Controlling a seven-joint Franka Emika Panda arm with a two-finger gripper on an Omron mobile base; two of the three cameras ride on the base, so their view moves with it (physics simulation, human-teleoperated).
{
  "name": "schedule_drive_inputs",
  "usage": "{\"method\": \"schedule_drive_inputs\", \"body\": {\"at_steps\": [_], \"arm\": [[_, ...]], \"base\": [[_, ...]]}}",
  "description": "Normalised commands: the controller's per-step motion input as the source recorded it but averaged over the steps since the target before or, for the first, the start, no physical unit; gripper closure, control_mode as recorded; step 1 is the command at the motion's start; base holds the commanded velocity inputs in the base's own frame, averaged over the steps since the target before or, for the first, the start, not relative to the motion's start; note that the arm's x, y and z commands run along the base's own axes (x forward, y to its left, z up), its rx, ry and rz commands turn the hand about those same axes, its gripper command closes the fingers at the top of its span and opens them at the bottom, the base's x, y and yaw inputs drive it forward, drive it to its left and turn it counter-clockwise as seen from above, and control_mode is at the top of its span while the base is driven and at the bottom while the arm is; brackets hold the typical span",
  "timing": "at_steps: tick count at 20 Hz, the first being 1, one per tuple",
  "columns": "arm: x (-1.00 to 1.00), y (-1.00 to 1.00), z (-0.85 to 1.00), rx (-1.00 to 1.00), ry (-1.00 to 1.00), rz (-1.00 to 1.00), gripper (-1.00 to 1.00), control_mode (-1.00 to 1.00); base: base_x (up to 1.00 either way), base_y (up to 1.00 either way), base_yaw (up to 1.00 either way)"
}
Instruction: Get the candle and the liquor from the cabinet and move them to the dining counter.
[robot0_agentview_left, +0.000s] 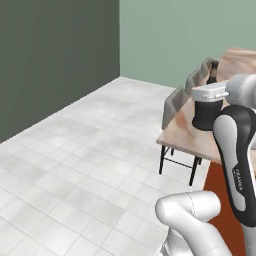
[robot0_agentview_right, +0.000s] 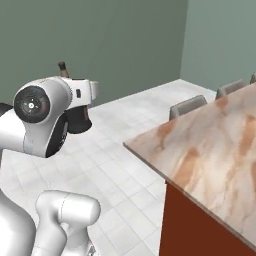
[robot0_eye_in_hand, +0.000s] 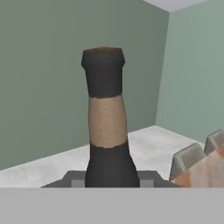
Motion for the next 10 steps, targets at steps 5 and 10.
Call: {"method": "schedule_drive_inputs", "body": {"at_steps": [5,10], "arm": [[0.0,0.0,0.0,0.0,0.0,0.0,1.0,1.0],[0.0,0.0,0.0,0.0,0.0,0.0,1.0,1.0]], "base": [[0.88,0.44,-0.02],[0.88,0.42,-0.06]]}}
